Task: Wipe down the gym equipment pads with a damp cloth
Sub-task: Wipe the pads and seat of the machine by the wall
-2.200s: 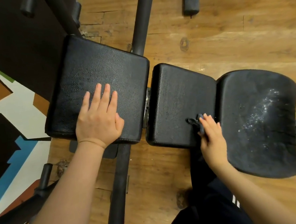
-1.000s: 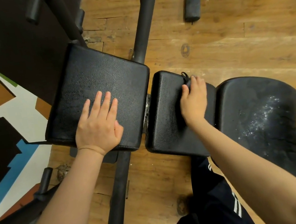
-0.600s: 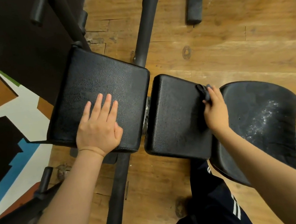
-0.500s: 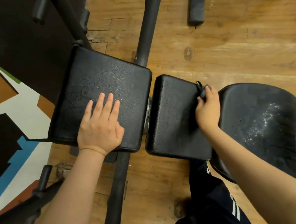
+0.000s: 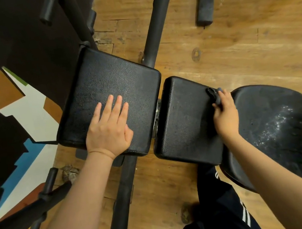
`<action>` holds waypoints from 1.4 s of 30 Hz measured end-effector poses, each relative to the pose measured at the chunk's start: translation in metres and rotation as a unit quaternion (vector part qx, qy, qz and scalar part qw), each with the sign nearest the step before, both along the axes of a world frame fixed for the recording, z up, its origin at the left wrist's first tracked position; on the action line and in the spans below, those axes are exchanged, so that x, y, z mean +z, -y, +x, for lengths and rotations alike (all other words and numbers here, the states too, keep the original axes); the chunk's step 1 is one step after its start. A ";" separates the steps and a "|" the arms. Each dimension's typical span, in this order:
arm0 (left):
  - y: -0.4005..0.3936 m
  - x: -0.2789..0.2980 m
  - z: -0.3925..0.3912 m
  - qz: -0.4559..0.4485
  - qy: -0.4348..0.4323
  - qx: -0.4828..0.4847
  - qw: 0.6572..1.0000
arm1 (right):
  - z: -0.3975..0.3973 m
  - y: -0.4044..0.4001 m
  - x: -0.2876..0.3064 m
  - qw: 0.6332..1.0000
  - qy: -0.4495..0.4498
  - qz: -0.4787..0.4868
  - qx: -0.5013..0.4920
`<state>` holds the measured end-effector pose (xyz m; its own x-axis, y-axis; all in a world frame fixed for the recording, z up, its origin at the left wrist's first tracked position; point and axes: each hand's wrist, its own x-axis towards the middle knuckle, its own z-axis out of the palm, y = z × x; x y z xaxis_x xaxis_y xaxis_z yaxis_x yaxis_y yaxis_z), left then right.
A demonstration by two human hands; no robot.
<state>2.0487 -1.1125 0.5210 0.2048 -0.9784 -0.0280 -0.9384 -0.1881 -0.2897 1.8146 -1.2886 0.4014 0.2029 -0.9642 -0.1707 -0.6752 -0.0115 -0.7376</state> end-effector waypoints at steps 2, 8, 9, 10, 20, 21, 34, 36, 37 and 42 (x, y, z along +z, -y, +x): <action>0.000 -0.001 0.000 -0.001 0.000 -0.001 1.000 | 0.010 -0.003 0.004 0.999 -0.014 0.017 -0.050; 0.000 -0.002 0.000 -0.007 0.002 -0.005 1.000 | 0.097 -0.045 0.041 0.998 0.048 -0.027 0.001; 0.000 -0.002 0.000 -0.007 0.002 -0.005 1.000 | 0.104 -0.050 0.044 0.997 0.061 -0.038 0.035; 0.000 -0.002 0.000 -0.006 0.002 -0.004 1.000 | 0.105 -0.053 0.046 0.994 0.072 -0.048 0.066; -0.001 -0.002 0.001 -0.016 0.007 -0.009 1.000 | -0.012 -0.035 -0.004 0.993 0.024 0.043 -0.107; -0.001 -0.003 0.001 -0.016 0.006 -0.010 1.000 | -0.008 -0.036 -0.004 0.990 0.015 0.056 -0.131; -0.001 -0.003 0.001 -0.015 0.002 -0.009 1.000 | 0.032 -0.067 0.015 0.986 0.120 -0.043 0.103; -0.001 -0.003 0.001 -0.018 0.001 -0.010 1.000 | -0.005 -0.057 -0.002 0.996 0.088 -0.010 0.014; -0.001 -0.003 0.001 -0.020 0.001 -0.010 1.000 | -0.020 -0.053 -0.006 0.997 0.068 0.016 -0.040; -0.001 -0.004 0.002 -0.025 0.002 -0.011 1.000 | -0.004 -0.061 -0.002 0.993 0.020 0.037 -0.114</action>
